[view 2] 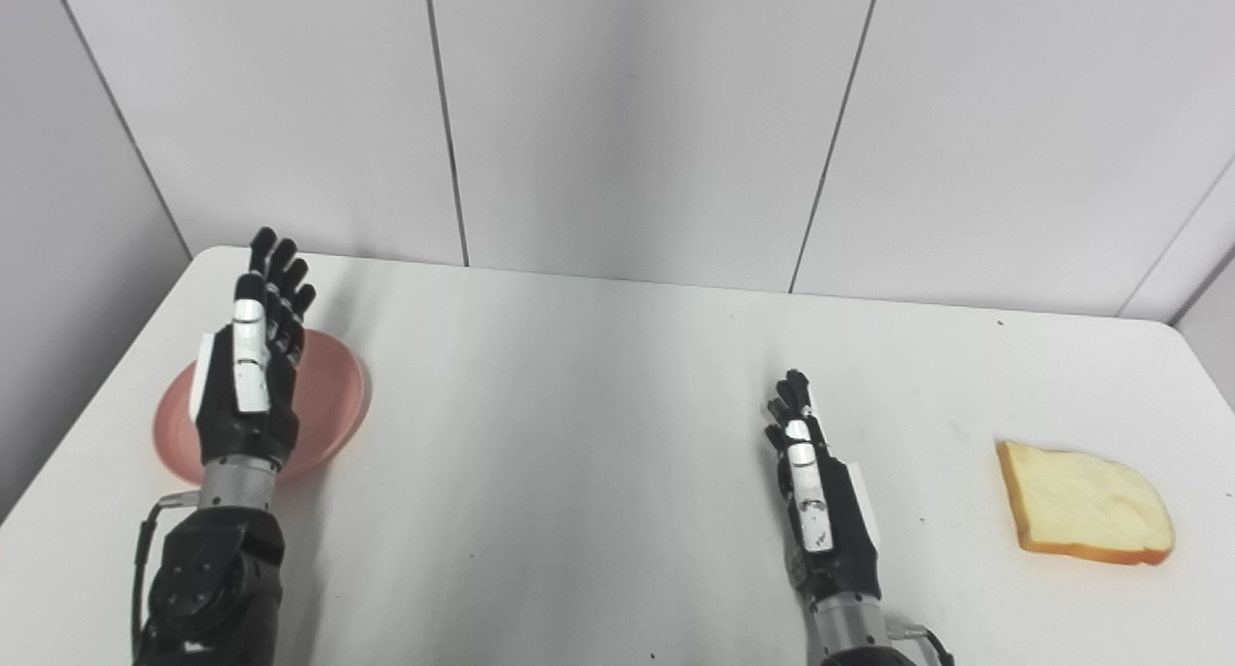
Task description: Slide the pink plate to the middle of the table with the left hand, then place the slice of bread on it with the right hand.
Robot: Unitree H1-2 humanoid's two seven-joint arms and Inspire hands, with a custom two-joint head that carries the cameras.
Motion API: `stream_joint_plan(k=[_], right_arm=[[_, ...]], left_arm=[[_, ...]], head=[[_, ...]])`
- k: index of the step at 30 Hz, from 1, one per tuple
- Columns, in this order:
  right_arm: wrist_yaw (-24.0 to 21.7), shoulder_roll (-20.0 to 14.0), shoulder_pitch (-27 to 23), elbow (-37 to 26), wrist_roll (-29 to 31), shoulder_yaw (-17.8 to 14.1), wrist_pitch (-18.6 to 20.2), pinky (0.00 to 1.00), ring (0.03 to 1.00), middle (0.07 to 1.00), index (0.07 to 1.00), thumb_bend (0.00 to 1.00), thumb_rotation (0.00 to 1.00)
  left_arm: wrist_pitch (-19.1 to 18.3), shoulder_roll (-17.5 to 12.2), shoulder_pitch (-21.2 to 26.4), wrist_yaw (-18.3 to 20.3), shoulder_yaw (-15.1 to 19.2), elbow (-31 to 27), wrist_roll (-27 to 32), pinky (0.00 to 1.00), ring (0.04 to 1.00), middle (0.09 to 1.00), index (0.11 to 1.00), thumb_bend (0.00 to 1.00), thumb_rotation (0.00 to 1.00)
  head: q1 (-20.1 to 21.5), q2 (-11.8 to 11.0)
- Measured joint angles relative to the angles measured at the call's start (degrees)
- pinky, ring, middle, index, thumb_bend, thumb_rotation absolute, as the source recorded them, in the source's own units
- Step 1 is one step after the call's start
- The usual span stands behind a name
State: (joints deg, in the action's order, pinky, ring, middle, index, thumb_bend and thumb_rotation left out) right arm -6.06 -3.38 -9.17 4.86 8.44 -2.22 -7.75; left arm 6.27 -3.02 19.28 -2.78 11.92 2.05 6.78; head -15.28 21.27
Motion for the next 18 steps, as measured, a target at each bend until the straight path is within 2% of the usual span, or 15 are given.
stream_joint_plan(k=[2,6,15,18], right_arm=[[-0.1,-0.2,0.0,0.4,0.7,-0.4,0.0,1.0,1.0,1.0,1.0,0.56,0.96],[-0.2,-0.6,0.0,0.5,1.3,-1.0,-0.3,1.0,1.0,1.0,1.0,0.53,0.98],[-1.4,-1.6,0.0,0.5,3.1,-1.4,-0.3,1.0,1.0,1.0,1.0,0.49,0.99],[-2.1,-2.1,0.0,0.5,3.5,-1.6,-0.3,1.0,1.0,1.0,1.0,0.54,0.97]], left_arm=[[0.1,-0.5,0.6,-0.6,1.0,1.3,0.2,1.0,1.0,0.991,0.996,0.69,1.0],[0.2,-1.0,1.0,-1.8,2.3,3.6,0.3,1.0,0.939,0.929,0.943,0.73,1.0],[1.3,-2.8,1.8,-3.5,4.2,8.6,0.2,0.97,0.886,0.847,0.858,0.73,1.0],[2.0,-3.4,2.0,-3.8,5.1,9.8,0.8,0.94,0.868,0.822,0.847,0.72,1.0]], head=[[-1.2,-0.3],[-3.3,-1.0],[-8.3,-2.3],[-10.1,-2.5]])
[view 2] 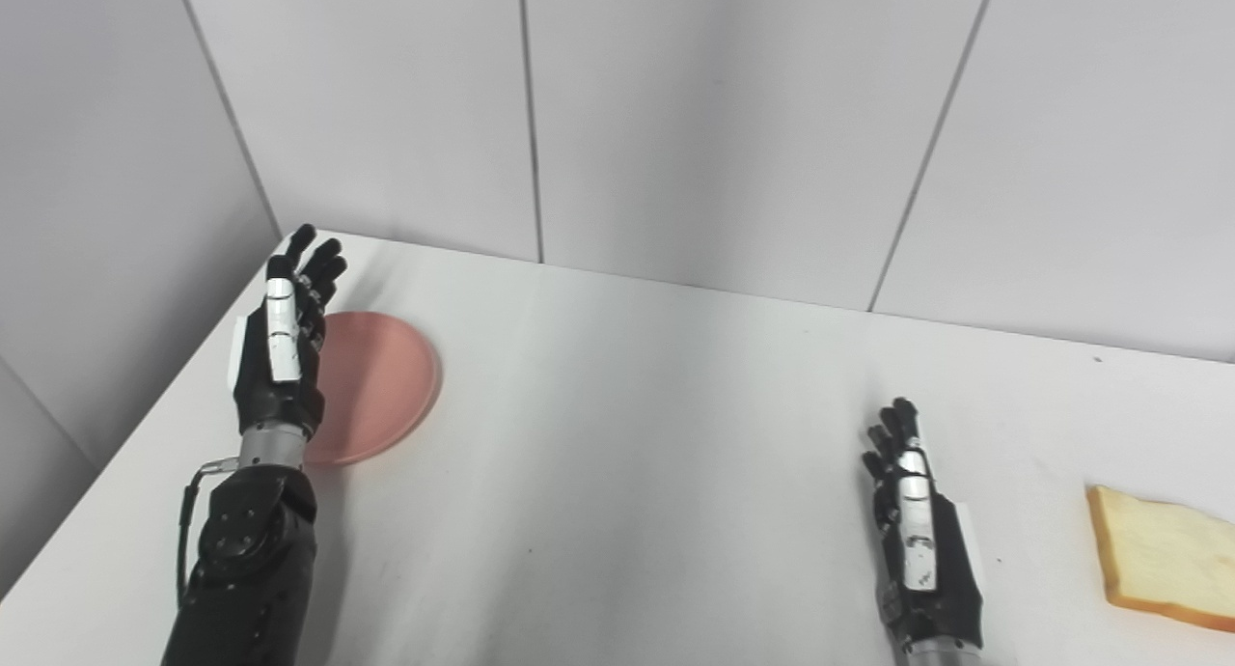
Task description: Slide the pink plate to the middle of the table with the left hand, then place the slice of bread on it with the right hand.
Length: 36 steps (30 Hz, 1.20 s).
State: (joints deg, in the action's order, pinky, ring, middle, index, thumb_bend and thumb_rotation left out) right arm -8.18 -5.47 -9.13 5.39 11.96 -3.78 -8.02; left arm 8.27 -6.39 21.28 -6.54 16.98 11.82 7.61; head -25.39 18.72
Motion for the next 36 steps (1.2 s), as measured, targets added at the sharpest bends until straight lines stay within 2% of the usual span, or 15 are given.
stream_joint_plan(k=[6,11,17,24,29,32,36], right_arm=[[-0.5,-0.8,0.0,0.3,0.7,-0.3,0.0,1.0,1.0,1.0,1.0,0.55,0.98],[-0.4,-0.9,0.0,0.5,0.6,-1.1,0.0,1.0,1.0,1.0,1.0,0.54,0.98],[-0.5,-1.0,0.0,0.5,0.7,-1.2,-0.1,1.0,1.0,1.0,1.0,0.54,0.98],[-0.4,-1.1,0.0,0.5,0.7,-1.7,-0.1,1.0,0.995,0.994,1.0,0.54,0.98],[-0.4,-1.0,0.0,0.5,0.7,-1.8,-0.1,1.0,0.988,0.987,0.992,0.54,0.96],[-0.4,-1.0,0.0,0.5,0.7,-1.8,-0.1,1.0,0.985,0.985,0.99,0.56,0.95],[-0.4,-1.0,0.0,0.5,0.7,-1.8,-0.1,1.0,0.985,0.989,0.994,0.58,0.95]], left_arm=[[0.2,-0.9,0.2,-1.8,0.7,0.8,-0.5,0.89,0.845,0.821,0.852,0.73,1.0],[-0.3,-2.3,0.2,-3.7,1.8,0.6,-1.5,0.92,0.838,0.821,0.851,0.75,1.0],[-1.0,-3.2,0.1,-4.2,2.6,-1.8,-1.3,0.9,0.848,0.83,0.852,0.76,1.0],[-5.3,-6.2,-2.5,-2.9,2.2,-7.6,-1.2,0.92,0.854,0.841,0.853,0.76,1.0],[-7.9,-8.8,-3.0,-2.7,2.3,-8.0,-2.1,0.93,0.857,0.839,0.85,0.75,1.0],[-9.9,-9.4,-3.6,-2.5,2.2,-7.9,-2.1,0.97,0.88,0.854,0.859,0.76,1.0],[-12.9,-11.3,-4.9,1.2,0.5,-7.9,-1.7,1.0,0.917,0.894,0.872,0.77,1.0]], head=[[-0.8,0.5],[-1.7,0.9],[-2.2,1.1],[-2.1,1.1],[-2.1,1.1],[-2.1,1.1],[-2.2,1.1]])
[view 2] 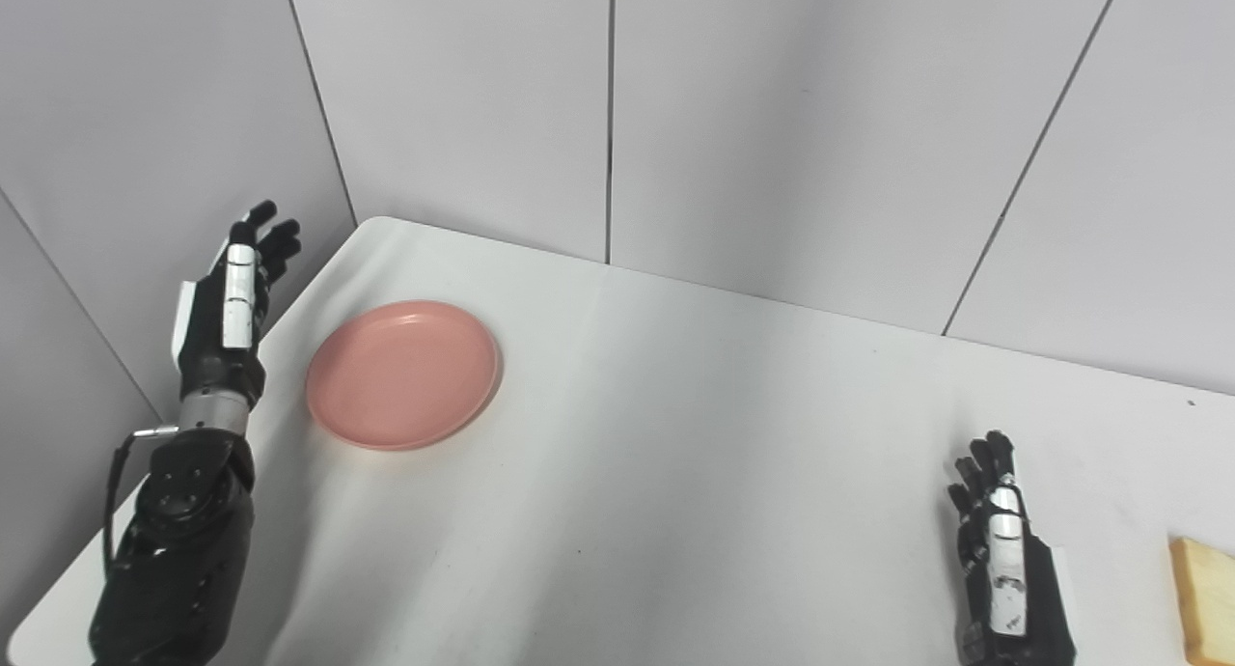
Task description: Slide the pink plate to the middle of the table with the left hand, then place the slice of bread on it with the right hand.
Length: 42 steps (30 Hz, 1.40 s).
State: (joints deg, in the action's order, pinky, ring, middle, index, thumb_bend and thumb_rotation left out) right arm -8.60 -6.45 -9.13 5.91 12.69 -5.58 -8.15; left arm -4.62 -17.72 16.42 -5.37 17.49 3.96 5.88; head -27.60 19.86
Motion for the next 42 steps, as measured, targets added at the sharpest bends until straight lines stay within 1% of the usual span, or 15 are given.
stream_joint_plan(k=[2,7,10,12,14,18,23,28,33,37,42], right_arm=[[0.0,0.0,0.0,0.0,0.0,-0.1,0.0,1.0,0.986,0.989,0.993,0.58,0.95],[0.0,0.0,0.0,0.0,0.0,-0.1,0.0,1.0,0.985,0.989,0.994,0.58,0.95],[0.0,0.0,0.0,0.0,0.0,-0.1,0.0,1.0,0.986,0.988,0.99,0.59,0.95],[0.0,0.0,0.0,0.0,0.1,-0.1,0.0,1.0,0.985,0.986,0.988,0.61,0.94],[-0.1,0.0,0.0,0.0,0.1,-0.1,0.0,1.0,0.982,0.984,0.986,0.61,0.94],[0.0,0.0,0.0,0.0,0.1,-0.2,0.0,1.0,0.978,0.981,0.985,0.61,0.94],[0.0,0.0,0.0,0.0,0.1,-0.2,0.0,1.0,0.977,0.98,0.982,0.61,0.93],[0.0,0.0,0.0,0.0,0.2,-0.3,0.0,1.0,0.984,0.984,0.985,0.62,0.93],[-0.1,0.0,0.0,0.0,0.3,-0.2,0.0,1.0,0.987,0.985,0.985,0.61,0.93],[-0.1,0.0,0.0,0.0,0.3,-0.2,0.0,1.0,0.988,0.988,0.99,0.62,0.94],[0.0,0.0,-0.2,0.6,0.2,-0.3,0.0,1.0,0.985,0.985,0.987,0.61,0.94]], left_arm=[[-1.1,-0.5,-0.1,1.3,-0.2,0.0,0.5,1.0,0.928,0.905,0.883,0.77,1.0],[-1.2,-1.6,-0.1,3.3,-1.1,1.4,0.6,1.0,0.938,0.918,0.893,0.78,1.0],[-1.2,-1.9,0.1,5.1,-1.3,3.0,1.1,1.0,0.962,0.943,0.919,0.76,1.0],[-1.1,-2.2,0.2,7.0,-1.5,4.9,2.3,1.0,0.969,0.95,0.926,0.76,1.0],[-0.4,-2.3,0.4,8.6,-1.6,7.5,3.3,1.0,0.969,0.949,0.925,0.76,1.0],[1.9,-2.3,1.2,9.9,-1.7,10.7,3.7,1.0,0.971,0.95,0.926,0.75,1.0],[3.1,-2.3,2.5,10.0,-1.7,12.7,3.7,1.0,0.98,0.952,0.925,0.75,1.0],[3.4,-2.3,2.6,9.9,-1.8,12.9,3.1,1.0,0.986,0.948,0.924,0.75,1.0],[3.6,-2.3,2.6,9.5,-1.8,12.9,1.8,1.0,0.983,0.942,0.924,0.74,1.0],[3.5,-2.3,2.3,8.4,-1.7,11.7,1.6,1.0,0.983,0.944,0.924,0.74,1.0],[3.1,-2.2,1.6,8.4,-1.6,8.0,1.8,1.0,0.978,0.937,0.915,0.8,1.0]], head=[[-0.1,-0.1],[0.1,-0.1],[0.1,-0.1],[0.2,-0.2],[0.2,-0.2],[0.3,-0.3],[0.3,-0.3],[0.1,-0.3],[0.1,-0.4],[0.1,-0.4],[0.2,-0.5]])
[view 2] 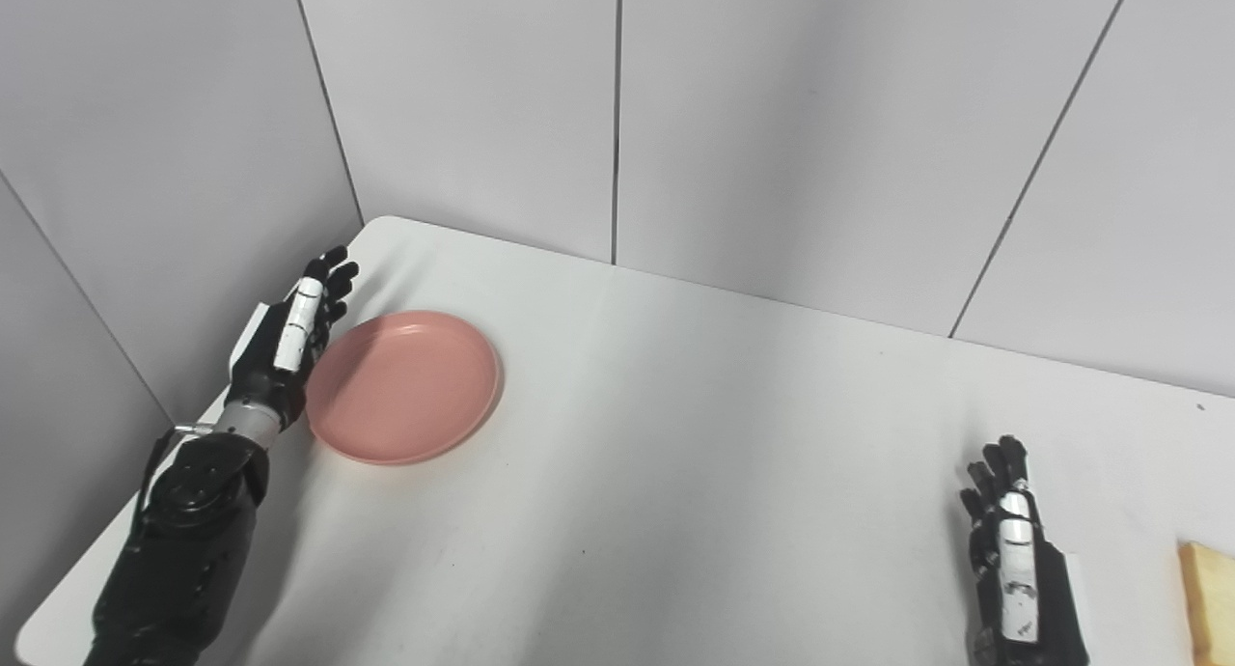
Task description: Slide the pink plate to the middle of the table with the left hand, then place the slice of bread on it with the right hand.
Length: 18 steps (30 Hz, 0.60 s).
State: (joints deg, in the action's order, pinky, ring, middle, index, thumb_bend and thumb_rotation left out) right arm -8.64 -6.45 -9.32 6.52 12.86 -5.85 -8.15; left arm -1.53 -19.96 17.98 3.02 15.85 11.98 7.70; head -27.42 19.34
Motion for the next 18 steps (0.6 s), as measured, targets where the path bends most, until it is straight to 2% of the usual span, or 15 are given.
stream_joint_plan(k=[10,18], right_arm=[[0.0,0.0,-0.2,0.3,0.2,-0.1,0.0,1.0,0.983,0.982,0.983,0.62,0.94],[0.0,-0.1,-0.2,0.4,0.2,-0.1,0.0,1.0,0.987,0.986,0.989,0.62,0.94]], left_arm=[[-0.2,0.0,-1.6,0.0,0.3,-7.7,0.0,1.0,0.971,0.937,0.917,0.85,1.0],[-3.6,-2.2,-2.7,1.0,0.2,-5.1,0.0,1.0,0.969,0.945,0.923,0.8,1.0]], head=[[0.0,0.2],[-0.2,0.1]])
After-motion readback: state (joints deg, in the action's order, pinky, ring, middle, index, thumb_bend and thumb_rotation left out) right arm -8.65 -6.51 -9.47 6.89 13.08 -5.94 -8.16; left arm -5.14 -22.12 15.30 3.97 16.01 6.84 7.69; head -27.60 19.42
